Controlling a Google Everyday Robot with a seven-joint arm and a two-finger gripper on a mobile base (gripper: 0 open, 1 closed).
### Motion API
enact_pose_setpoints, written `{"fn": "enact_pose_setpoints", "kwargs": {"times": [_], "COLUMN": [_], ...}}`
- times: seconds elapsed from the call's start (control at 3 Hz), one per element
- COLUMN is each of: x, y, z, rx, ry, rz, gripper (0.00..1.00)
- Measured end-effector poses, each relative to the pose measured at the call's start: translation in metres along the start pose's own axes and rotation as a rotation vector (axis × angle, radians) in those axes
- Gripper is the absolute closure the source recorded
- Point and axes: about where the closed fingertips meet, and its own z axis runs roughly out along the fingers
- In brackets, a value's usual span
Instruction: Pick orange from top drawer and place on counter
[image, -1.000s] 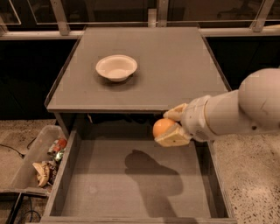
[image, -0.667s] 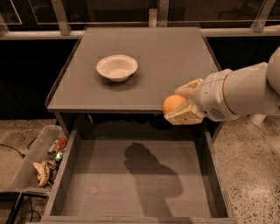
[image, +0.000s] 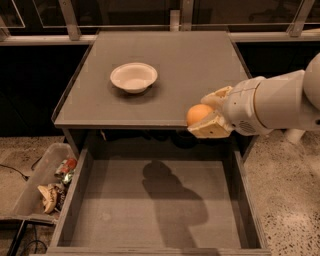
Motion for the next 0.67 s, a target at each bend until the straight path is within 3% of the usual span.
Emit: {"fn": "enact_pose_setpoints", "kwargs": {"times": [0.33,0.67], "x": [-0.014,-0.032], "y": [-0.042,-0.089], "z": [0.008,0.017], "rx": [0.096,0.203], "ry": [-0.052,-0.162], "rz": [-0.031,-0.041], "gripper": [1.0,1.0]}}
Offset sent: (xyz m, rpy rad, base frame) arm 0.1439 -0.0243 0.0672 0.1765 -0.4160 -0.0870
